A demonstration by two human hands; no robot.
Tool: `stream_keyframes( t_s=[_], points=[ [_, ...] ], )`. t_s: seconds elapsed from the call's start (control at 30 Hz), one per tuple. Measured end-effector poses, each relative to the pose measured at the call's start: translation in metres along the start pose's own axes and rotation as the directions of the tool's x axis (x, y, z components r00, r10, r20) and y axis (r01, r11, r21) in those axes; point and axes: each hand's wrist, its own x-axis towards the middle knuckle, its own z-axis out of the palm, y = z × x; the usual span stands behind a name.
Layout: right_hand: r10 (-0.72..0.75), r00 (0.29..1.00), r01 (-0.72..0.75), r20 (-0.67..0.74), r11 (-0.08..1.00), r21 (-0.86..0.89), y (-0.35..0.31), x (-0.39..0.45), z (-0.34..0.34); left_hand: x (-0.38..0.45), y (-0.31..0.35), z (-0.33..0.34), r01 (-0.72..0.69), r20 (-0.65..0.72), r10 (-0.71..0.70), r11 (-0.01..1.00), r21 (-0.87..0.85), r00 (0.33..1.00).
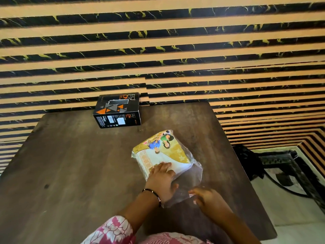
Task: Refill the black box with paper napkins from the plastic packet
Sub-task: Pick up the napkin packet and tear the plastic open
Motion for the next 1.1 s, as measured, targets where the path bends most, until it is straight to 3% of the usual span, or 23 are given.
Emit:
stream_keyframes(
  t_s=[0.17, 0.23, 0.4, 0.5, 0.53, 0.57, 0.6, 0.67, 0.73, 0.8, 0.97, 1.1],
  points=[
    [-0.145, 0.988, 0.137, -0.057, 0.983, -0.123, 0.009, -0.022, 0.002, 0.0, -0.003, 0.002, 0.011, -0.027, -0.012, 0.999, -0.043, 1.0],
    [-0.193, 0.974, 0.185, -0.121, 0.98, -0.072, 0.015, -0.031, 0.001, 0.001, -0.004, 0.003, 0.003, 0.001, -0.003, 1.0, -0.024, 1.0],
    [0.001, 0.907, 0.099, -0.42, 0.971, 0.217, -0.003, -0.024, -0.017, 0.002, -0.004, -0.001, 0.004, -0.028, -0.006, 0.996, -0.084, 1.0],
    [0.121, 0.903, 0.074, -0.413, 0.902, 0.425, -0.029, 0.001, -0.021, 0.003, -0.003, -0.004, -0.014, -0.067, 0.003, 0.988, -0.156, 0.998],
    [0.174, 0.923, 0.031, -0.343, 0.855, 0.517, -0.038, 0.009, -0.021, 0.003, -0.003, -0.005, -0.02, -0.081, 0.005, 0.982, -0.185, 0.997],
    [0.268, 0.943, -0.07, -0.196, 0.737, 0.672, -0.047, 0.018, -0.02, 0.003, -0.002, -0.006, -0.024, -0.095, 0.003, 0.974, -0.225, 0.995],
    [0.344, 0.939, -0.189, -0.007, 0.532, 0.825, -0.054, 0.025, -0.017, 0.002, -0.001, -0.007, -0.025, -0.107, -0.003, 0.963, -0.269, 0.994],
    [0.383, 0.859, -0.396, 0.34, 0.076, 0.915, -0.064, 0.038, -0.013, 0.0, 0.001, -0.009, -0.035, -0.119, -0.007, 0.937, -0.347, 0.993],
    [0.437, 0.774, -0.439, 0.459, -0.153, 0.886, -0.066, 0.049, -0.007, -0.003, 0.004, -0.011, -0.051, -0.132, -0.001, 0.918, -0.393, 0.991],
    [0.473, 0.751, -0.375, 0.461, -0.269, 0.887, -0.071, 0.056, -0.004, -0.005, 0.006, -0.012, -0.068, -0.162, -0.001, 0.907, -0.416, 0.987],
    [0.512, 0.756, -0.275, 0.408, -0.317, 0.908, -0.08, 0.064, 0.004, -0.01, 0.011, -0.017, -0.109, -0.226, -0.001, 0.875, -0.473, 0.974],
    [0.506, 0.735, -0.254, 0.451, -0.412, 0.875, -0.073, 0.069, 0.006, -0.015, 0.017, -0.019, -0.122, -0.224, 0.005, 0.85, -0.512, 0.975]
  ],
)
